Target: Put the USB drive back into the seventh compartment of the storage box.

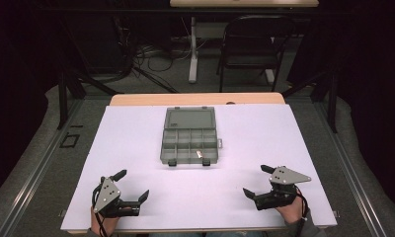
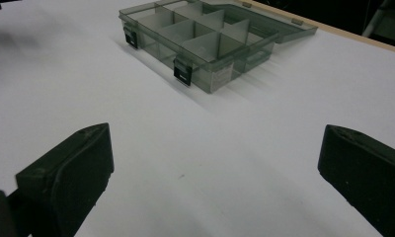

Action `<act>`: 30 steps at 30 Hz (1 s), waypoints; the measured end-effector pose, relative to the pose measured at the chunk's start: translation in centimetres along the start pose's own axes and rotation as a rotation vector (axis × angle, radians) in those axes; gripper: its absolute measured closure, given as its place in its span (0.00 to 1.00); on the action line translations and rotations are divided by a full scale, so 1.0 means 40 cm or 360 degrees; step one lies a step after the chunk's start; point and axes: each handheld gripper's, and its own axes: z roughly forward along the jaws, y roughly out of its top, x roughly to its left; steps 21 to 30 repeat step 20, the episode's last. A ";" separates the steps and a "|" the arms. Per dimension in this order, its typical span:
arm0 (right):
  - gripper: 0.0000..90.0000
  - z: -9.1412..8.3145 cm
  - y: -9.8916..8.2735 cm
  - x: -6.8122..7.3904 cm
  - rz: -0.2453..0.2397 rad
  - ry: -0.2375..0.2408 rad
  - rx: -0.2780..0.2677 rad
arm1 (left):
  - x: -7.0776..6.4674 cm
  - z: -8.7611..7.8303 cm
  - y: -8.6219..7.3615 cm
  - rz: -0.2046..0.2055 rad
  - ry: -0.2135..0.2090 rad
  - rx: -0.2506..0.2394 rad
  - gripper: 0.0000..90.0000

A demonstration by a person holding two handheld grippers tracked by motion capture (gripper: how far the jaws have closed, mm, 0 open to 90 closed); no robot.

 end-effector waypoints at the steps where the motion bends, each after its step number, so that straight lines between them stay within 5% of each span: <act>1: 0.00 -0.004 -0.005 -0.003 0.0000 -0.0006 0.0006 | 0.000 0.000 0.000 -0.0004 -0.0001 0.0001 0.00; 13: 0.00 -0.035 -0.052 -0.006 0.0036 -0.0071 0.0013 | 0.001 0.001 -0.002 -0.0014 -0.0007 0.0007 0.00; 30: 0.00 -0.044 -0.059 -0.008 0.0042 -0.0079 -0.0008 | -0.003 0.004 -0.003 -0.0024 -0.0018 0.0007 0.00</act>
